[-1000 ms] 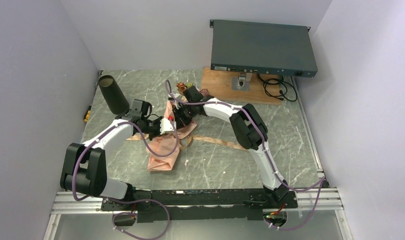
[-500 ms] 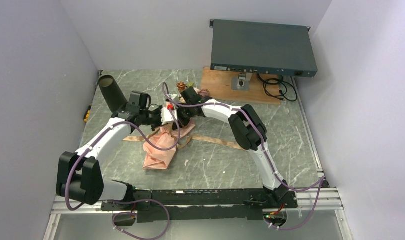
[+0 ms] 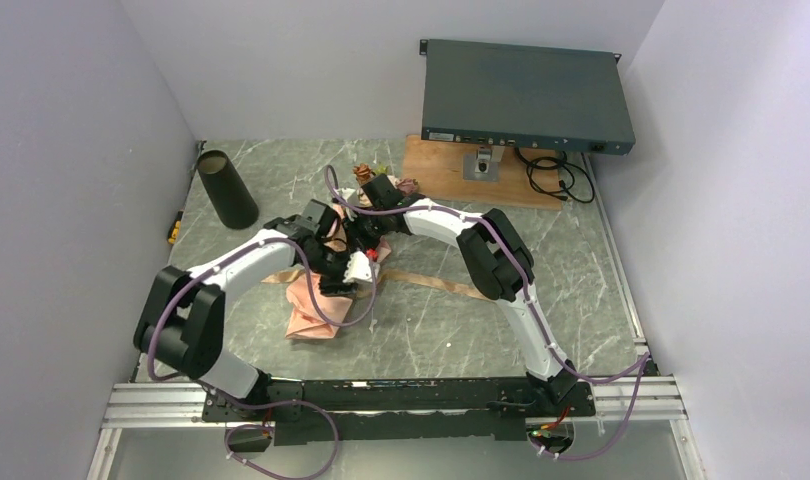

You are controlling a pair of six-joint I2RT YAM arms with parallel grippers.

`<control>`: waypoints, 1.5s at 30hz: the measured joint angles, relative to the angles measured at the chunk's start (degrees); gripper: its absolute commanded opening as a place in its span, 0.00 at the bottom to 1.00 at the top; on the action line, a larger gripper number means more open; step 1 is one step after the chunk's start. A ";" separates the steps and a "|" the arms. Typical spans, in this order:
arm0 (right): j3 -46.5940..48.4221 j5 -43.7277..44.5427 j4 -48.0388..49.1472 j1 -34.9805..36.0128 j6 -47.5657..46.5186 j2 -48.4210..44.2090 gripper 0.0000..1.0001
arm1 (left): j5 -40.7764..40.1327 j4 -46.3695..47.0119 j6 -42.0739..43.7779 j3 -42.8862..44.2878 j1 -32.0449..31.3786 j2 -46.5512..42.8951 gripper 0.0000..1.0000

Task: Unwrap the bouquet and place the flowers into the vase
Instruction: Untie the ribbon from the wrapping paper.

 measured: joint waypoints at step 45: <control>-3.98 0.00 3.78 -0.04 -0.87 -1.42 0.00 | 0.26 3.04 -10.25 7.02 10.10 -2.93 0.39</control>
